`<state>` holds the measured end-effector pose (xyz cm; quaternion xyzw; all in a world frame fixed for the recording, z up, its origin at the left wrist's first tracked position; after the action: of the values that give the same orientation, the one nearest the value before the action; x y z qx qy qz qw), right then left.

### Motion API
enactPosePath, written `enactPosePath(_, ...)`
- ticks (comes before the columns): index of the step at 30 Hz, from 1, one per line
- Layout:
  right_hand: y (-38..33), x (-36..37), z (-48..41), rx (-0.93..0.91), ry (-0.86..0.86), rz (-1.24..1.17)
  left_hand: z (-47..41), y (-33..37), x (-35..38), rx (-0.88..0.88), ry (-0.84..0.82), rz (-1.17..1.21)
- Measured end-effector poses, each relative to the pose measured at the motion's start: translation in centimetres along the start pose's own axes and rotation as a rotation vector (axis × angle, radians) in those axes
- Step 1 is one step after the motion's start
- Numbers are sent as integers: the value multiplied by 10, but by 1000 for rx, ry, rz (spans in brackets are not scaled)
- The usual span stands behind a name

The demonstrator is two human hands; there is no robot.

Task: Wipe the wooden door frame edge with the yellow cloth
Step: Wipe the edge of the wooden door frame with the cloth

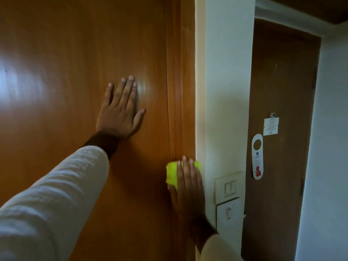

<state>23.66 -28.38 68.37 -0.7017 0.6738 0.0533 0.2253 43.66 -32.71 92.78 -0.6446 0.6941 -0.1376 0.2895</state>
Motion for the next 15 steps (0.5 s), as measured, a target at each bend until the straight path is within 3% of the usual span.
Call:
enactPosePath(6,1,5,7,-7,8,26,-1,-1,2,-2,-18,-2)
enactPosePath(15,-51,-73,-176,-11,130,-133,0,-1,5,-1,-3,24)
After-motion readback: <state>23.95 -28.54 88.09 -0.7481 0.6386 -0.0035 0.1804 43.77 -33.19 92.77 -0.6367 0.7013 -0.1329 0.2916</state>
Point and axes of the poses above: each hand's wrist, its own z-axis away from the middle knuckle, its own x-axis out of the palm, y = z × x, the point moved 5 cm from there along -z, towards the middle knuckle, and after that the axes turned 13 degrees about x, right-handed, at the moved point
